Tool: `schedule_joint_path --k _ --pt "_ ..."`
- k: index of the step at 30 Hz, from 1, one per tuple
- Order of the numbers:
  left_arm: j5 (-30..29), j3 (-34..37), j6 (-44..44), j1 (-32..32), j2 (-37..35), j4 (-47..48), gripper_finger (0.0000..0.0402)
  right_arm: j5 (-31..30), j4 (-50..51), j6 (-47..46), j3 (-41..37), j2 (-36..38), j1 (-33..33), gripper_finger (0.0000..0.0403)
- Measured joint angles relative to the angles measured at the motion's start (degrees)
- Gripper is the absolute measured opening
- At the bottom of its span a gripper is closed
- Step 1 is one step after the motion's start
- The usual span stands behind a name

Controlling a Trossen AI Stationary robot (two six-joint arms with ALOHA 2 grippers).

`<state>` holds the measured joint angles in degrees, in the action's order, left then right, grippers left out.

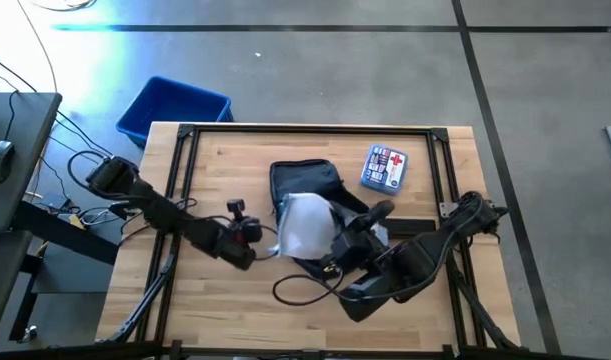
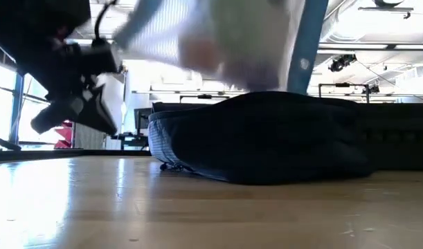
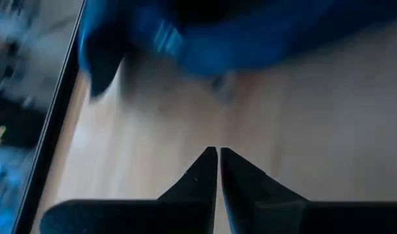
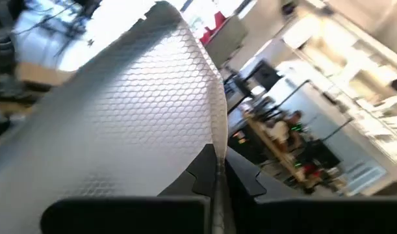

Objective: Unpack backpack
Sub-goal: Remove the transparent zip bag from the blue backpack

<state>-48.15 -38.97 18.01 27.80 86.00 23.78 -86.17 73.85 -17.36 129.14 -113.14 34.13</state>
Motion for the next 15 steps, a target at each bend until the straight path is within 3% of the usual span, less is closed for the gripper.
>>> schedule_joint_path --k 5,7,11,15 --pt "-1.98 -3.07 -4.31 4.49 -0.02 -6.36 0.0 -2.43 -0.15 5.68 5.95 0.03 1.82 0.0" --pt "-2.97 -4.39 -6.27 6.01 -0.02 -13.16 0.0 -3.93 -2.99 8.3 5.18 1.38 2.82 0.0" --pt "7.48 -4.8 -18.43 5.05 0.62 -32.16 0.0 -4.05 -4.33 9.81 5.91 2.79 4.26 0.0" --pt "15.52 -4.8 -23.73 -1.44 3.36 -38.74 0.0 -3.25 -6.46 11.22 5.79 3.02 4.9 0.0"
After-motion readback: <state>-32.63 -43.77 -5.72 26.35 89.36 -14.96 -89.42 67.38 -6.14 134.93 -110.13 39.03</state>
